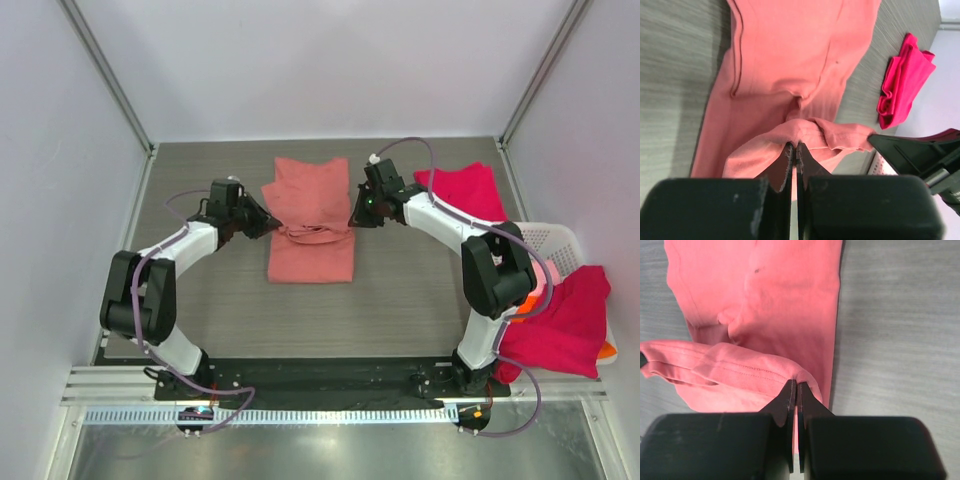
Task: Fold and stack the t-shirts
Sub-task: Fold the tshirt
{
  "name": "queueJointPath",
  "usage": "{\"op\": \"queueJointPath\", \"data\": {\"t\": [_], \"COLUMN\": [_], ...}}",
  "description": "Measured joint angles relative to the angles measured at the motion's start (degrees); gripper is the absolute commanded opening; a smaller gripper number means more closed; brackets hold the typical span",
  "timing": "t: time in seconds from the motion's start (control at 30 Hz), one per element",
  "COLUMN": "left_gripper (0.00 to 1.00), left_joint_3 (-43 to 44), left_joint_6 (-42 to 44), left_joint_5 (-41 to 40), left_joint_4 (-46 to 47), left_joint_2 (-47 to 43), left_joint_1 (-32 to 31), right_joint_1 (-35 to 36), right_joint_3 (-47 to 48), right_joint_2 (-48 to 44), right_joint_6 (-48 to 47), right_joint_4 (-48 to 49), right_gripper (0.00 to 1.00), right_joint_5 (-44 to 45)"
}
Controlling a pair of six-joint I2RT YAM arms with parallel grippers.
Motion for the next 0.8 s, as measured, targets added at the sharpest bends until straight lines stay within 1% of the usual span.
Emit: {"op": "queueJointPath", "data": {"t": [0.17,0.2,0.23,0.27,0.3,0.33,0.37,0.4,0.43,0.47,0.57,0.63,0.67,0.7,0.73,0.8], "left_gripper": [0.00,0.00,0.02,0.10,0.20,0.54,0.68,0.79,0.85,0.91,0.91,0.90,0.86,0.84,0.81,0.78], "left_joint_3": [1.33,1.75,2.16,2.51,2.67,2.67,2.67,2.67,2.67,2.64,1.64,-1.07,-3.23,-5.51,-7.76,-12.35], "left_joint_6": [-1.25,-1.46,-1.70,-2.03,-2.43,-2.71,-2.67,-3.13,-3.43,-3.78,-3.93,-3.69,-3.61,-3.52,-3.21,-2.84], "left_joint_5": [-0.42,-0.44,-0.52,-0.70,-0.85,-1.05,-1.25,-1.46,-1.51,-1.62,-1.92,-1.99,-2.03,-2.10,-2.08,-1.84], "left_joint_4": [1.95,2.16,2.36,2.71,3.08,3.69,4.24,4.96,5.49,5.70,7.32,7.72,7.87,7.76,7.61,7.37], "left_joint_2": [4.17,5.05,5.75,6.40,6.86,7.21,7.45,7.67,7.80,7.82,7.30,5.38,3.74,1.86,-0.11,-4.22], "left_joint_1": [0.24,0.31,0.35,0.42,0.52,0.70,0.92,1.18,1.57,1.97,2.93,3.28,3.32,3.32,3.30,3.26], "right_joint_1": [-1.01,-1.20,-1.36,-1.49,-1.68,-1.88,-2.03,-2.19,-2.34,-2.40,-2.54,-2.64,-2.64,-2.64,-2.64,-2.62], "right_joint_3": [4.22,4.92,5.70,6.36,7.08,7.80,8.35,8.72,8.85,8.79,5.75,0.28,-3.13,-6.71,-9.99,-15.82], "right_joint_2": [3.45,4.04,4.76,5.38,6.21,7.13,7.76,8.37,8.76,8.79,6.97,3.45,0.94,-1.73,-4.15,-8.48], "right_joint_6": [-1.27,-1.49,-1.68,-1.84,-1.90,-2.08,-1.90,-1.81,-2.03,-2.08,-1.95,-1.60,-1.25,-0.74,-0.28,1.14], "right_joint_4": [0.09,0.09,0.11,0.11,0.15,0.28,0.37,0.70,0.87,0.81,2.38,4.22,4.39,5.29,5.97,7.32], "right_gripper": [0.01,0.02,0.06,0.22,0.36,0.49,0.70,0.76,0.80,0.80,0.80,0.77,0.73,0.71,0.68,0.64], "right_joint_5": [-1.03,-1.18,-1.42,-1.60,-1.81,-1.84,-1.70,-1.46,-0.96,-0.33,0.92,1.22,1.11,0.81,0.17,-2.12]}}
